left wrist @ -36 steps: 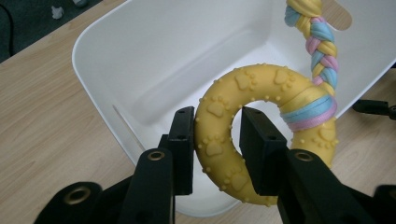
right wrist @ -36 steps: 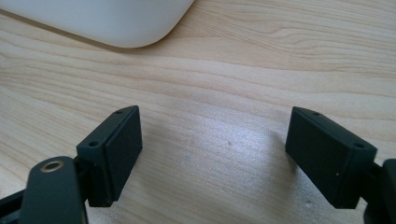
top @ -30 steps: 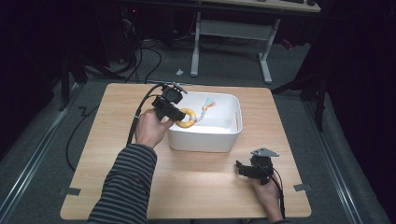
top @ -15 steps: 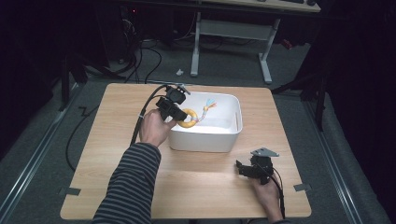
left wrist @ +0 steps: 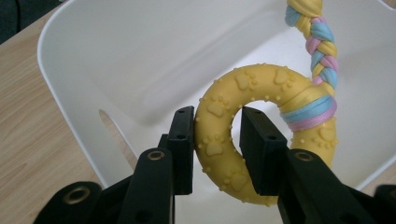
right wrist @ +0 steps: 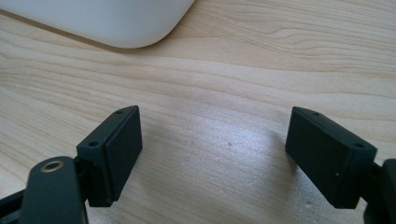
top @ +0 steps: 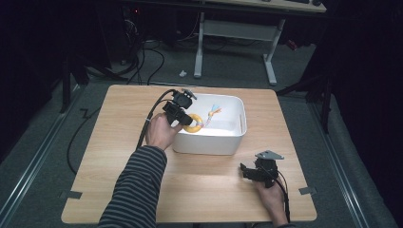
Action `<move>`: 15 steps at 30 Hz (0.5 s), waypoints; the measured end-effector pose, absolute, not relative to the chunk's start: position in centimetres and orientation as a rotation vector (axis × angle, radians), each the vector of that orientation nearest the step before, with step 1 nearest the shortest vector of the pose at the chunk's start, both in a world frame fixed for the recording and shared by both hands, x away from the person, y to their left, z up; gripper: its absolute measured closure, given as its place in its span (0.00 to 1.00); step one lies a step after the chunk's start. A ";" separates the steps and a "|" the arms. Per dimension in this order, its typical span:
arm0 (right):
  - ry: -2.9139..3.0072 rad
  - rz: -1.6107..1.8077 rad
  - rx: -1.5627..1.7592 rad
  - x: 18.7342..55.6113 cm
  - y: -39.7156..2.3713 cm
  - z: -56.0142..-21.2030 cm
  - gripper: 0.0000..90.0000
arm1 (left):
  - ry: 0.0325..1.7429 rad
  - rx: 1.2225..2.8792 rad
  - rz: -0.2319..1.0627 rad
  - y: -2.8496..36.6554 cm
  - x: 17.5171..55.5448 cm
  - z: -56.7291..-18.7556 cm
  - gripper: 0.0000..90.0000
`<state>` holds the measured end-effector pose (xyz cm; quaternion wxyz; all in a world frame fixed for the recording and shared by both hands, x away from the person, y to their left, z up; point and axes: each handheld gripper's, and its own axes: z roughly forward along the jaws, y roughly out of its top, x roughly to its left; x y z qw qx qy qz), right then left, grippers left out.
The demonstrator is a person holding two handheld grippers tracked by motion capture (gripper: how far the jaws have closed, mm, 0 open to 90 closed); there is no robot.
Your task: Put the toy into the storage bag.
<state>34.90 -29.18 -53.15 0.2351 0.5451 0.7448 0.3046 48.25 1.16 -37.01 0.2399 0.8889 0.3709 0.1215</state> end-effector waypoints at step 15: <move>2.043 0.836 1.496 34.9 -29.2 -53.2 0.21 | 0.994 2.463 0.297 0.6 48.0 -37.6 0.74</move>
